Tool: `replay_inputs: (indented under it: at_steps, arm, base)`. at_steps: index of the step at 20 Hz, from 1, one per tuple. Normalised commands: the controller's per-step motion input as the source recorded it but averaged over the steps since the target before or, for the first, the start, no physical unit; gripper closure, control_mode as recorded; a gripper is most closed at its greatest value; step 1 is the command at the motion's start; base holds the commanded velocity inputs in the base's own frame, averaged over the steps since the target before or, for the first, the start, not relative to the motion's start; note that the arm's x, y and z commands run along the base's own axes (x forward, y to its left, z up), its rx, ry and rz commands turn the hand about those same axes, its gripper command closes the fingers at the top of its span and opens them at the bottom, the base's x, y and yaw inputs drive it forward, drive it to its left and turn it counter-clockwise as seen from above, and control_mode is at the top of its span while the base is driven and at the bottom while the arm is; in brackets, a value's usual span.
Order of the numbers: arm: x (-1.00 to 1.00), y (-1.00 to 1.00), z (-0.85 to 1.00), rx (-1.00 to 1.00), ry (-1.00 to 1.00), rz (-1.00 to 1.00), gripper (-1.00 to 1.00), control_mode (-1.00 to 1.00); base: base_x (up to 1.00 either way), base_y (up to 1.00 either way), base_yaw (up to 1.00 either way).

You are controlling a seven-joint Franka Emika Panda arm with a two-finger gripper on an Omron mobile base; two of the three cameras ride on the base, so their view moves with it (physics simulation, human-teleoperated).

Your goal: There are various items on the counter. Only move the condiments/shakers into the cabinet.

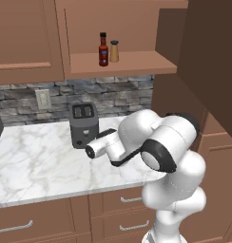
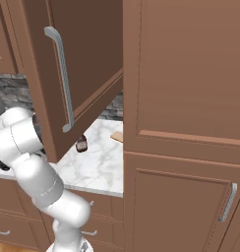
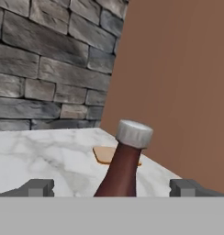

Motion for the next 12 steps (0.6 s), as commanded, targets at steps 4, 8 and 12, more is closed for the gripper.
replay_inputs:
  at_steps: [4,8,12]
  arm:
    - [0.14,0.0,0.0,-0.01,0.0,0.0,-1.0,-1.0]
    - [0.07,-0.04,0.0,0.0,0.0,0.0,-1.0,-1.0]
    - [0.08,-0.13,0.0,0.0,0.0,0.0,-1.0,-1.0]
  base:
    - [0.0,0.0,0.0]
    - [0.0,0.0,0.0]
    - [0.0,0.0,0.0]
